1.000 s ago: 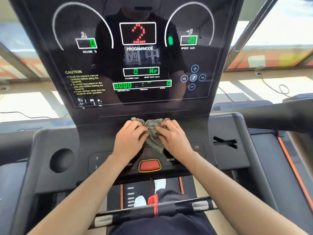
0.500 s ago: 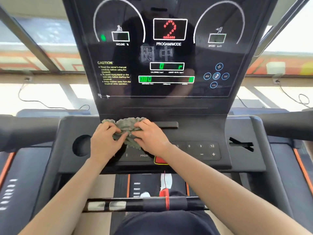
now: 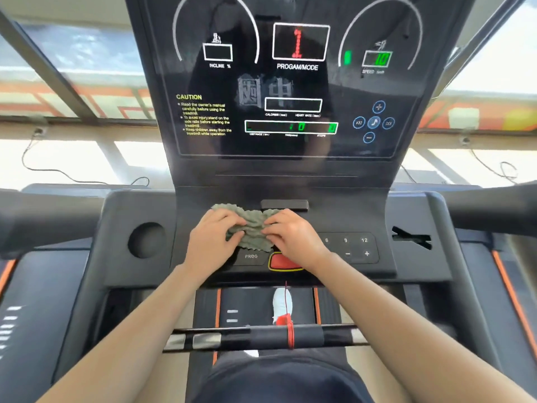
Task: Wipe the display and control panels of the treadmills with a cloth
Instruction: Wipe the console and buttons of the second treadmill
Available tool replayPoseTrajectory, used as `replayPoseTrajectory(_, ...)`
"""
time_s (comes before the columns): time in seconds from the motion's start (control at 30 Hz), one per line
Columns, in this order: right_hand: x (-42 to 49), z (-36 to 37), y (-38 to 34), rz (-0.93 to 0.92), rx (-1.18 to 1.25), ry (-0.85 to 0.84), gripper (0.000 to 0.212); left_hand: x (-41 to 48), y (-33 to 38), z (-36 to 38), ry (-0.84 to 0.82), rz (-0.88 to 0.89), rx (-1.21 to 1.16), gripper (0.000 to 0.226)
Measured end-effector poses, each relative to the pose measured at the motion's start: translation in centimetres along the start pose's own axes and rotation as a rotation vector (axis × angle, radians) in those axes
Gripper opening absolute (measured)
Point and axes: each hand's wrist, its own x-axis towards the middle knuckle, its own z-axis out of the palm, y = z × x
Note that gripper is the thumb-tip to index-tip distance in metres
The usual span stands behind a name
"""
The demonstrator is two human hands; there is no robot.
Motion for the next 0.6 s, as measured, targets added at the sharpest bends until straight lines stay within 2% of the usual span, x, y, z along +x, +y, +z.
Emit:
replayPoseTrajectory(0.13, -2.3, -2.4, 1.7, 0.13, -0.054, 0.049, 0.011, 1.4, 2.1, 1.8, -0.113, 0.104, -0.073, 0.026)
replayPoseTrajectory(0.3, -5.6, -4.7, 3.5, 0.336, -0.121, 0.143, 0.012, 2.6, 6.0, 3.8, -0.187, 0.151, -0.09, 0.018)
replayPoseTrajectory(0.5, -8.5, -7.4, 5.3, 0.538, -0.127, 0.156, 0.019, 4.6, 11.1, 6.0, -0.281, 0.224, -0.04, 0.028)
replayPoseTrajectory(0.6, -9.8, -8.8, 6.4, 0.606, -0.134, 0.161, 0.013, 5.5, 13.6, 7.4, -0.301, 0.242, -0.034, 0.026)
